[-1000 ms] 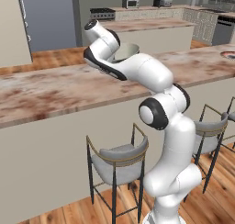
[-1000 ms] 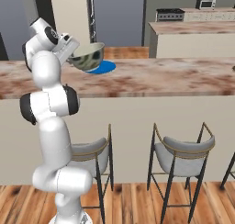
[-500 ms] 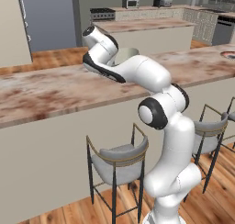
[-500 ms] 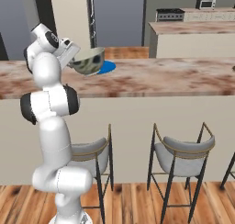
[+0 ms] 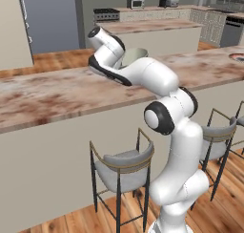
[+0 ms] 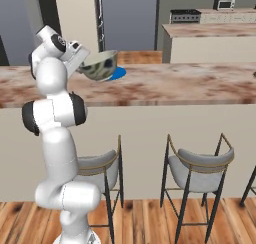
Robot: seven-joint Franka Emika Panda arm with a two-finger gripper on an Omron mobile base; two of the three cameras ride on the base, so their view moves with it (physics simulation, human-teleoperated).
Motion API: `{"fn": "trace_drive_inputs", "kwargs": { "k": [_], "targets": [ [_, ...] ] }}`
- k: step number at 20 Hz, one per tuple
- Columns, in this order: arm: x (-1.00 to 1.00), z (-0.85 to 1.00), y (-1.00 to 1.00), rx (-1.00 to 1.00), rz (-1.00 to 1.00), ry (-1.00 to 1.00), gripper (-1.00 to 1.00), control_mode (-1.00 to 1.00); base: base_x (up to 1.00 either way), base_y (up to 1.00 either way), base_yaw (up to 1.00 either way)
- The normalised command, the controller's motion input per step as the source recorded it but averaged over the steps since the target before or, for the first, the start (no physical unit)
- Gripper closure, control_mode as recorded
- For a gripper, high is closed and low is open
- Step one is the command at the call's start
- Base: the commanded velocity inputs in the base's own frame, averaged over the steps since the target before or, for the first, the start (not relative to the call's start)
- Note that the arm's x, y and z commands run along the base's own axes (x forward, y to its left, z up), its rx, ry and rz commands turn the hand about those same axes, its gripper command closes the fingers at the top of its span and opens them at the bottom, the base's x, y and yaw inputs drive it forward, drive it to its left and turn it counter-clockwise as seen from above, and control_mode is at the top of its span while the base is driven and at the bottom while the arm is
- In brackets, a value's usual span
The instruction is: Move the bowls from the cabinet to the plates on the dining table.
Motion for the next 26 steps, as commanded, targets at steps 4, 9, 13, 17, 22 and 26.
{"fn": "trace_drive_inputs", "kwargs": {
  "k": [4,9,13,17,22,26],
  "targets": [
    [0.14,0.24,0.0,0.0,-0.02,0.0,1.0,-1.0,0.0,0.0,0.0],
    [0.49,0.25,-0.04,0.0,0.0,0.0,1.0,-1.0,0.0,0.0,0.0],
    [0.52,0.01,-0.1,0.0,0.02,0.0,1.0,-1.0,0.0,0.0,0.0],
    [0.42,0.0,-0.09,0.0,0.09,0.0,1.0,-1.0,0.0,0.0,0.0],
    [0.15,0.0,0.0,0.0,0.09,0.0,1.0,-1.0,0.0,0.0,0.0],
    [0.02,0.0,0.04,0.01,0.09,0.0,1.0,-1.0,0.0,0.0,0.0]
  ]
}}
